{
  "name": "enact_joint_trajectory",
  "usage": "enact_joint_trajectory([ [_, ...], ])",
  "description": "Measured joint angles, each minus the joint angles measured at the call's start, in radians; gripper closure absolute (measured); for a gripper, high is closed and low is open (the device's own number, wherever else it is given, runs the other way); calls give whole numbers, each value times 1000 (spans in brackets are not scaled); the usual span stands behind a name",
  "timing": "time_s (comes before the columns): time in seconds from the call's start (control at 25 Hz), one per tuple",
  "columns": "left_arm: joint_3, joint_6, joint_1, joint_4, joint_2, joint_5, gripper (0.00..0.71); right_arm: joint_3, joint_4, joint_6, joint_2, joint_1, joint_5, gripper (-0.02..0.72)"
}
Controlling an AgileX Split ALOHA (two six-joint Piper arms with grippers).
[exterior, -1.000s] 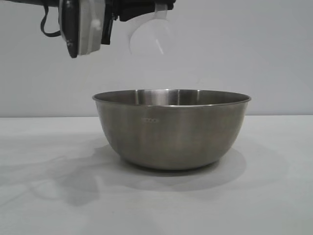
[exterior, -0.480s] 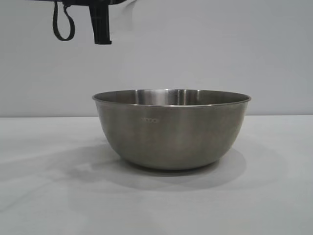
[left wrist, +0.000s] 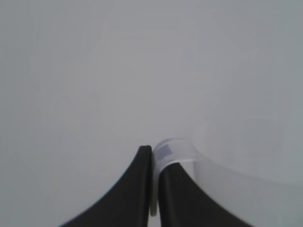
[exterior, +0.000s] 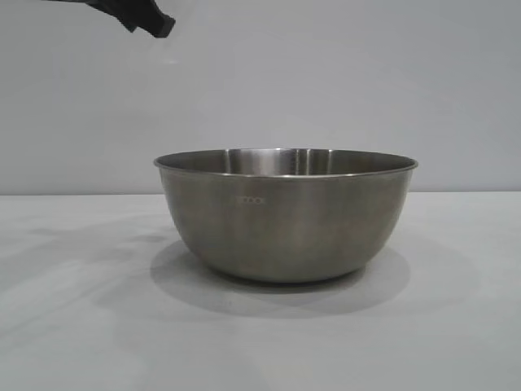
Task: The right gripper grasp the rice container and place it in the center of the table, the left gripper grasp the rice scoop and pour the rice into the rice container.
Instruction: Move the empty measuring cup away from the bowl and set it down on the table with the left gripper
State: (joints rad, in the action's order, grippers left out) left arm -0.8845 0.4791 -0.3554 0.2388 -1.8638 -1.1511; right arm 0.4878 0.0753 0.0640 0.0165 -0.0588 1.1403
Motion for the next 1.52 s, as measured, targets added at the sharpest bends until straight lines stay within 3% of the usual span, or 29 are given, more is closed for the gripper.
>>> enact_joint_trajectory([
  [0.56, 209, -286, 0, 84, -6, 29, 710, 0, 0, 0, 0, 0, 0, 136],
  [1.2, 292, -432, 0, 65, -230, 18, 710, 0, 0, 0, 0, 0, 0, 136],
  [1.52, 292, -450, 0, 58, -272, 14, 710, 0, 0, 0, 0, 0, 0, 136],
])
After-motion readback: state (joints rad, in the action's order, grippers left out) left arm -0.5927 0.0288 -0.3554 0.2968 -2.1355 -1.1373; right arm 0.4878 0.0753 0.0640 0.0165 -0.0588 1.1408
